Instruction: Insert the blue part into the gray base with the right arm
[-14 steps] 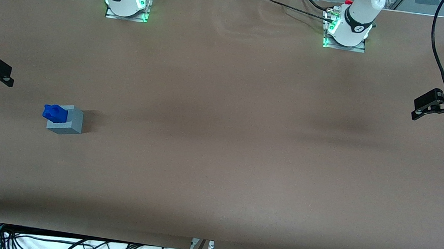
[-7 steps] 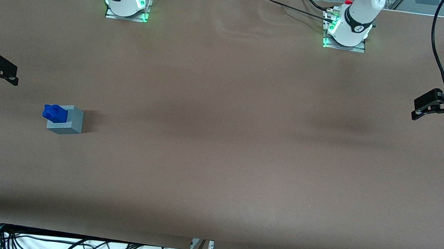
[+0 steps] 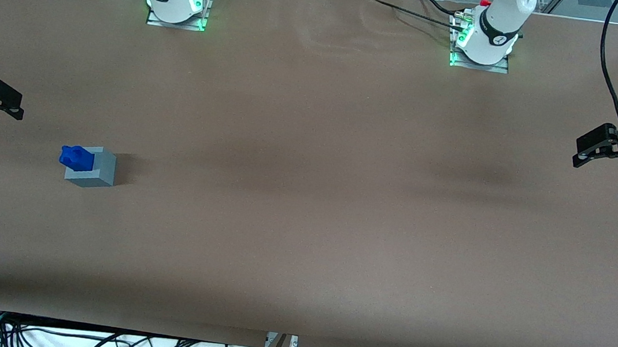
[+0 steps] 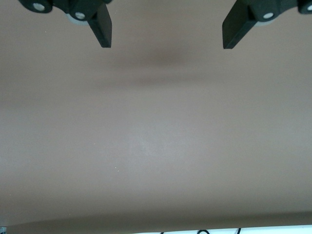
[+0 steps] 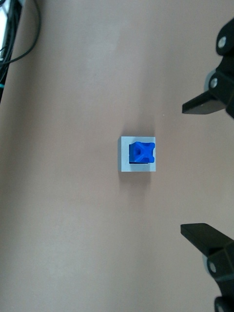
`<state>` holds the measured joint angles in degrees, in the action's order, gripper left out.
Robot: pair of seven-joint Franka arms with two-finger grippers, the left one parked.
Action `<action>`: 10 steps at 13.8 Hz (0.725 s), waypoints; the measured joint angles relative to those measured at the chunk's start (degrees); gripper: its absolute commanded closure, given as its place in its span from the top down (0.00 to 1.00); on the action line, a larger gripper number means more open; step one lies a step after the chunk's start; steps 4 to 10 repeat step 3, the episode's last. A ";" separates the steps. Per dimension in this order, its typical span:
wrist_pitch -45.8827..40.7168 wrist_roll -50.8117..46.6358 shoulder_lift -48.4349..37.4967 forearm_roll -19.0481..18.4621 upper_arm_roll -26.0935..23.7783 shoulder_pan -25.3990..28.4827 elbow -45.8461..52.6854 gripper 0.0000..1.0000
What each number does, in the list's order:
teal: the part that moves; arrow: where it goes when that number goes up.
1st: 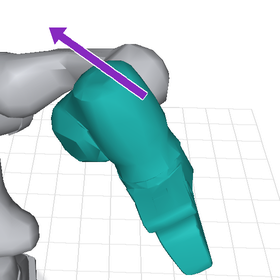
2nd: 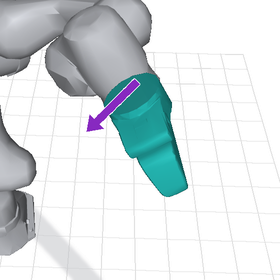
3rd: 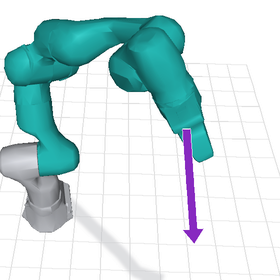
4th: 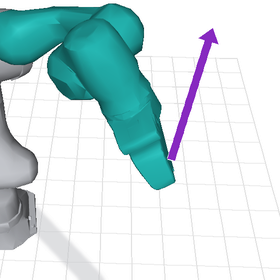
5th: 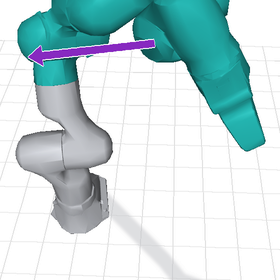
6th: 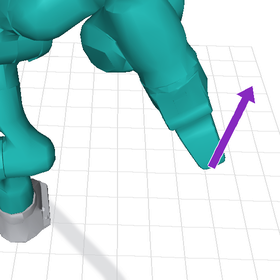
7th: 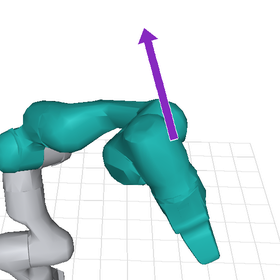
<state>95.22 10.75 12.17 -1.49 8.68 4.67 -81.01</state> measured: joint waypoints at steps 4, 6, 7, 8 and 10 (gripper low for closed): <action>-0.49 -2.00 0.00 0.00 -0.02 0.01 0.00 0.99; -0.49 -2.00 0.00 0.00 -0.02 0.01 0.00 0.99; -0.49 -2.00 0.00 0.00 -0.02 0.01 0.00 0.99; -0.49 -2.00 0.00 0.00 -0.02 0.01 0.00 0.99; -0.49 -2.00 0.00 0.00 -0.02 0.01 0.00 0.99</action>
